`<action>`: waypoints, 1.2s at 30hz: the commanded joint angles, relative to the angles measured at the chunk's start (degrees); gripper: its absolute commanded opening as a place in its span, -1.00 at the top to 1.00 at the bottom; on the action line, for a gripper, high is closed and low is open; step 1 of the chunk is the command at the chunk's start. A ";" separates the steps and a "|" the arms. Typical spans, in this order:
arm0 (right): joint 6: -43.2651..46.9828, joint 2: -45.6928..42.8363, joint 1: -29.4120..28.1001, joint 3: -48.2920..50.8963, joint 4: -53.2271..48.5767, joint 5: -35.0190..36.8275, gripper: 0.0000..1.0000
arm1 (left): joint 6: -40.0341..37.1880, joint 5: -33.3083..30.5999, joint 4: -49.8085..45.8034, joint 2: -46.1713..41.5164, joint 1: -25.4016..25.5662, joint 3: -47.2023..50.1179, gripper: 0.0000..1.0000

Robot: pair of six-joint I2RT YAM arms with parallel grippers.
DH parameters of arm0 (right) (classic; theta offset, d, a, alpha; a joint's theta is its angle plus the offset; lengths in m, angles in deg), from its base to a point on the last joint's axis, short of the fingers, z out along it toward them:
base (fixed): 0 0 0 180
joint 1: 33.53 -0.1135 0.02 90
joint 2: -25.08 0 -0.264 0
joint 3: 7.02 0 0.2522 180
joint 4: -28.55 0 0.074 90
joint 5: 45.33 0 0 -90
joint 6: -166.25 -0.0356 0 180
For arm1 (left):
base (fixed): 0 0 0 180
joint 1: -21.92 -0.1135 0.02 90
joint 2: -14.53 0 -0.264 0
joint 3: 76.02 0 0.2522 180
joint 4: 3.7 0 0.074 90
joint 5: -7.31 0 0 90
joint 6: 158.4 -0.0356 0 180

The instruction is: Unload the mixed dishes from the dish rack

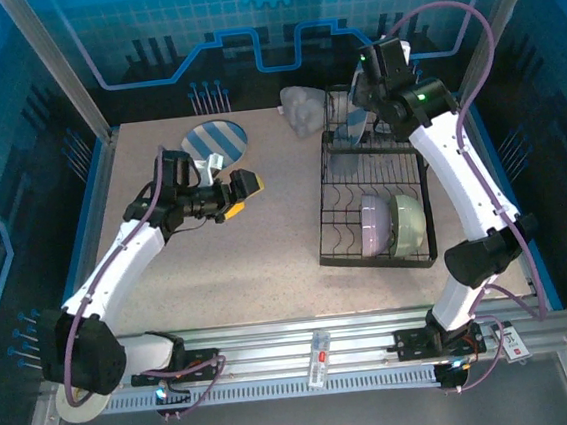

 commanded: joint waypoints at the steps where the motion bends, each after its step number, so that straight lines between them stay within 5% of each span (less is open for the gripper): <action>1: -0.95 -0.79 -0.92 -0.77 0.03 2.54 0.03 | -2.11 1.44 -1.36 -2.75 0.00 1.18 -0.99; 25: -0.89 1.05 -1.42 -0.89 1.46 2.50 0.67 | -0.75 0.66 0.07 -3.96 0.00 2.68 -0.99; 32: -0.45 -0.07 -1.53 0.67 2.73 3.17 1.00 | 0.43 0.86 1.28 -3.20 -0.08 3.46 -0.99; 36: -0.44 -0.33 -1.73 0.50 2.46 3.12 1.00 | 1.49 1.46 2.30 -2.40 -0.04 3.65 -0.99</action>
